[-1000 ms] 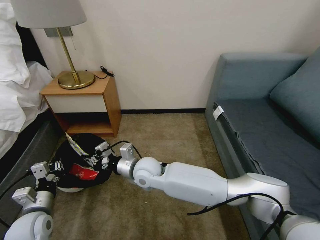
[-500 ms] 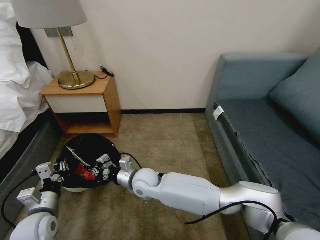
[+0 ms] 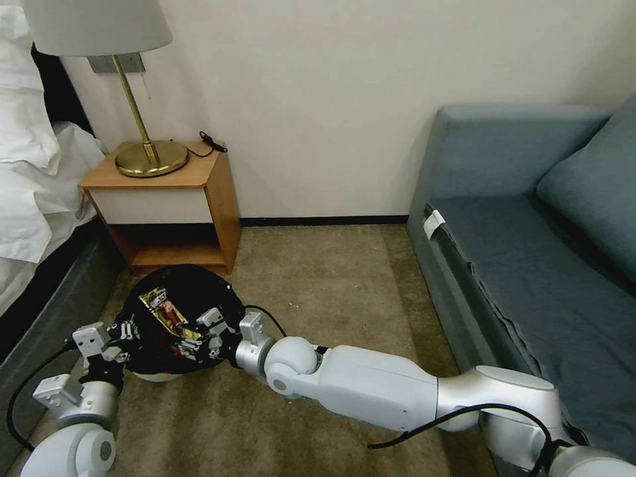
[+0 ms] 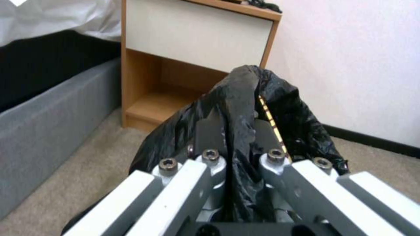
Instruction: Pick up the trash bin, then pick up the garbage on the floor and place it into the trash bin.
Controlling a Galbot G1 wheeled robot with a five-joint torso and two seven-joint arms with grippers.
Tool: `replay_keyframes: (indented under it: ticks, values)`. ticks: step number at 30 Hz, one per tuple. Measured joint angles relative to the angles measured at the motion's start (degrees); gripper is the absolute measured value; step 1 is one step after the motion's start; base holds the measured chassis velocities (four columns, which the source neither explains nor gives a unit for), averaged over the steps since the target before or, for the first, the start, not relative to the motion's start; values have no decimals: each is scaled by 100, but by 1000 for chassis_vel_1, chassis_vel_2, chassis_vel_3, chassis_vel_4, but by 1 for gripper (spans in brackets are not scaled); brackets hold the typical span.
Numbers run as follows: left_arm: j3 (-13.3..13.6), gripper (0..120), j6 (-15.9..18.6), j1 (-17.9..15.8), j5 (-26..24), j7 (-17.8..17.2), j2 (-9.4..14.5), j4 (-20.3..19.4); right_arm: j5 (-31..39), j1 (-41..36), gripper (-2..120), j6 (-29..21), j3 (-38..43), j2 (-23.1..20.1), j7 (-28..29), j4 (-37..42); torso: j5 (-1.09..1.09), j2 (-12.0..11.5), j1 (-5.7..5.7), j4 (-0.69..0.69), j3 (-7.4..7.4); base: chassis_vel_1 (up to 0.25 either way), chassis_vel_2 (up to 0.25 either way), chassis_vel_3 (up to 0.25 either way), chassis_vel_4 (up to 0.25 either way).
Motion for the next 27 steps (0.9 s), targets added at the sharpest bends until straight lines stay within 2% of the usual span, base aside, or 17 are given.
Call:
replay_keyframes:
  ticks: [2,3,4,5,8,10,11,12,14,15,17,19,21,22,24,26,27]
  values:
    - [-23,4,4,-20,-133,7,8,43,-46,25,70,-17,112,-3,-2,-11,0,0,0,0,0,0,0,0,0]
    - [-23,4,4,-20,-133,7,8,43,-46,25,70,-17,112,-3,-2,-11,0,0,0,0,0,0,0,0,0]
    - [-45,4,59,-28,-454,53,33,62,-81,75,77,-31,239,-7,-8,-34,0,0,0,0,0,0,0,0,0]
    - [-45,4,59,-28,-454,53,33,62,-81,75,77,-31,239,-7,-8,-34,0,0,0,0,0,0,0,0,0]
    - [-131,4,159,-117,-1041,135,73,218,-136,117,91,-41,554,-26,-63,-74,0,0,0,0,0,0,0,0,0]
    - [-165,4,161,-150,-1204,161,86,284,-159,121,95,-41,642,-35,-71,-82,0,0,0,0,0,0,0,0,0]
    - [-215,4,184,-199,-1624,223,115,371,-222,121,98,-41,766,-53,-77,-101,0,0,0,0,0,0,0,0,0]
    - [-215,4,184,-199,-1624,223,115,371,-222,121,98,-41,766,-53,-77,-101,0,0,0,0,0,0,0,0,0]
    - [-269,4,254,-271,-2196,316,140,505,-305,119,100,-34,926,-90,-87,-129,1,0,0,0,0,0,0,0,0]
    - [-269,4,254,-271,-2196,316,140,505,-305,119,100,-34,926,-90,-87,-129,1,0,0,0,0,0,0,0,0]
    - [-330,4,287,-375,-2649,389,146,720,-346,89,100,-31,1035,-135,-124,-133,0,0,0,-1,0,0,0,0,0]
    - [-350,4,315,-407,-2828,416,152,813,-357,71,100,-31,1067,-150,-141,-133,0,0,0,0,0,0,0,0,0]
    - [-367,0,328,-501,-3083,522,166,1116,-373,23,100,-31,1103,-179,-179,-128,3,0,0,-2,0,0,0,0,0]
    - [-367,0,328,-501,-3083,522,166,1116,-373,23,100,-31,1103,-179,-179,-128,3,0,0,-2,0,0,0,0,0]
    - [-335,0,289,-598,-3284,621,174,1496,-396,-14,100,-30,1105,-189,-241,-124,-1,0,0,0,0,0,0,0,0]
    - [-326,0,286,-630,-3356,642,176,1589,-400,-21,100,-30,1102,-188,-260,-125,0,0,0,1,0,0,0,0,0]
    - [-305,0,248,-745,-3535,712,185,1894,-406,-39,100,-27,1075,-185,-296,-127,0,0,0,-1,0,0,0,0,0]
